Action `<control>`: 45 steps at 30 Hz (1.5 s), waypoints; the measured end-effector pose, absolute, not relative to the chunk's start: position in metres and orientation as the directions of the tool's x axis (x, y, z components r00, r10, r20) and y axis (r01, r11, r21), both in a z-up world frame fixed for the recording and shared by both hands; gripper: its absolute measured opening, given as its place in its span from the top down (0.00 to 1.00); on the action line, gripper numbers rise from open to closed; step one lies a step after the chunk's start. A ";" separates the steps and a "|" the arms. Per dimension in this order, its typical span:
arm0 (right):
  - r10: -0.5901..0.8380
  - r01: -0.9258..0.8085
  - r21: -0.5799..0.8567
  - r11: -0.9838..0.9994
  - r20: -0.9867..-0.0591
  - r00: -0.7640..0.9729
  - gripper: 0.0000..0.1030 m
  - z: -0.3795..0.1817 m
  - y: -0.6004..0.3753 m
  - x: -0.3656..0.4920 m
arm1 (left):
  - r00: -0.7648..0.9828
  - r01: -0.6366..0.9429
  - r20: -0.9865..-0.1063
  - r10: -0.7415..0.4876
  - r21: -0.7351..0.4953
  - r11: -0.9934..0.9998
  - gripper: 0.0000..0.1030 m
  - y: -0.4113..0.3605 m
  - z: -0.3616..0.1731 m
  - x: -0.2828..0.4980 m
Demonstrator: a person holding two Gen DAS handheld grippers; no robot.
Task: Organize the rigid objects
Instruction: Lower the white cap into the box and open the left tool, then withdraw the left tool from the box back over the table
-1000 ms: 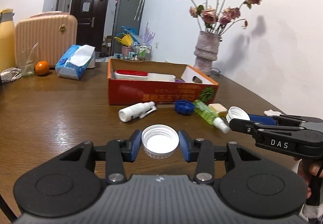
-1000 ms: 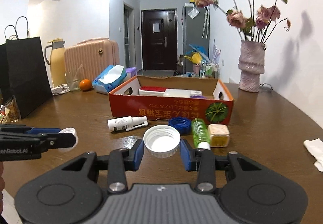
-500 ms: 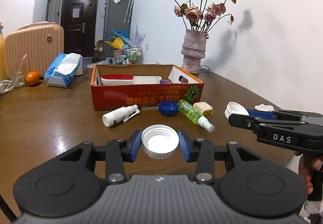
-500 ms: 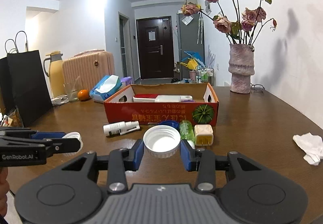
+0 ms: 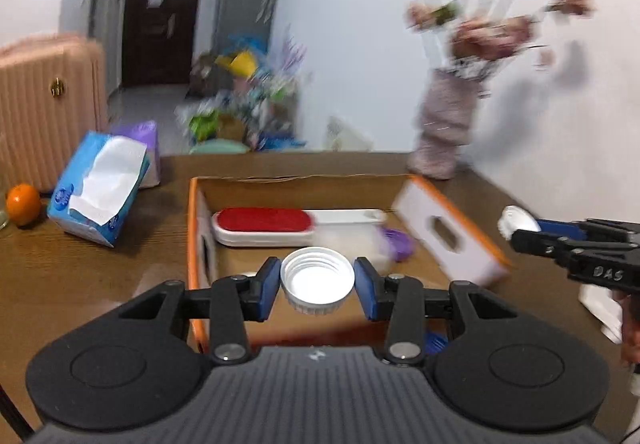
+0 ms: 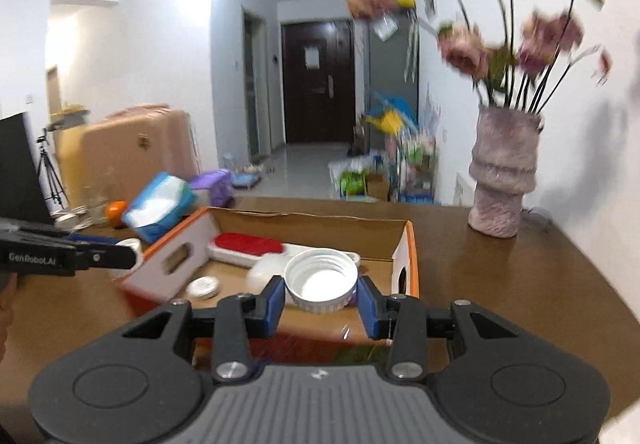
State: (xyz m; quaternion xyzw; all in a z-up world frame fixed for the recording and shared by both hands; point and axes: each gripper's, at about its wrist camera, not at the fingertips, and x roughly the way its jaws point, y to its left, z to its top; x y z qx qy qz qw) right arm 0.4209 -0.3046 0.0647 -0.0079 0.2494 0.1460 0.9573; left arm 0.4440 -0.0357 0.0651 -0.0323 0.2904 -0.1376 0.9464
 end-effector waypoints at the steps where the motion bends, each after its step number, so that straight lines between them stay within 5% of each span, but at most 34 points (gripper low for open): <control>1: 0.265 -0.273 0.059 0.960 -0.499 0.825 0.63 0.062 -0.304 0.443 | 0.785 0.231 -0.558 -0.267 -0.137 0.963 0.60 -0.034 0.062 0.462; 9: 0.161 -0.217 -0.006 0.976 -0.648 0.744 0.63 0.025 -0.287 0.580 | 0.713 0.199 -0.669 -0.210 -0.094 0.976 0.57 -0.029 0.015 0.560; 12: 0.106 -0.194 -0.060 0.979 -0.660 0.743 0.49 0.011 -0.279 0.600 | 0.713 0.202 -0.669 -0.212 -0.093 0.975 0.47 -0.027 0.006 0.568; 13: 0.105 -0.195 -0.064 0.979 -0.659 0.745 0.42 0.007 -0.278 0.602 | 0.719 0.209 -0.663 -0.210 -0.082 0.975 0.46 -0.028 0.007 0.567; 22: 0.107 -0.197 -0.072 0.978 -0.636 0.764 0.37 0.019 -0.278 0.592 | 0.733 0.232 -0.638 -0.235 -0.089 0.969 0.41 -0.027 0.024 0.555; 26: 0.125 -0.218 -0.071 0.973 -0.635 0.763 0.33 0.042 -0.280 0.569 | 0.744 0.225 -0.626 -0.233 -0.094 0.970 0.23 -0.022 0.043 0.538; 31: 0.167 -0.275 -0.069 0.959 -0.644 0.746 0.27 0.069 -0.283 0.531 | 0.774 0.240 -0.590 -0.230 -0.063 0.969 0.22 -0.022 0.073 0.500; 35: 0.175 -0.282 -0.084 0.956 -0.608 0.774 0.23 0.095 -0.283 0.489 | 0.808 0.237 -0.546 -0.222 -0.044 0.971 0.17 -0.022 0.097 0.459; 38: 0.190 -0.283 -0.084 0.955 -0.559 0.807 0.19 0.112 -0.286 0.455 | 0.849 0.214 -0.488 -0.200 -0.028 0.976 0.01 -0.022 0.110 0.427; 45: 0.216 -0.259 -0.057 0.964 -0.396 0.892 0.15 0.120 -0.293 0.372 | 0.925 0.154 -0.350 -0.147 -0.008 0.988 0.00 -0.020 0.121 0.347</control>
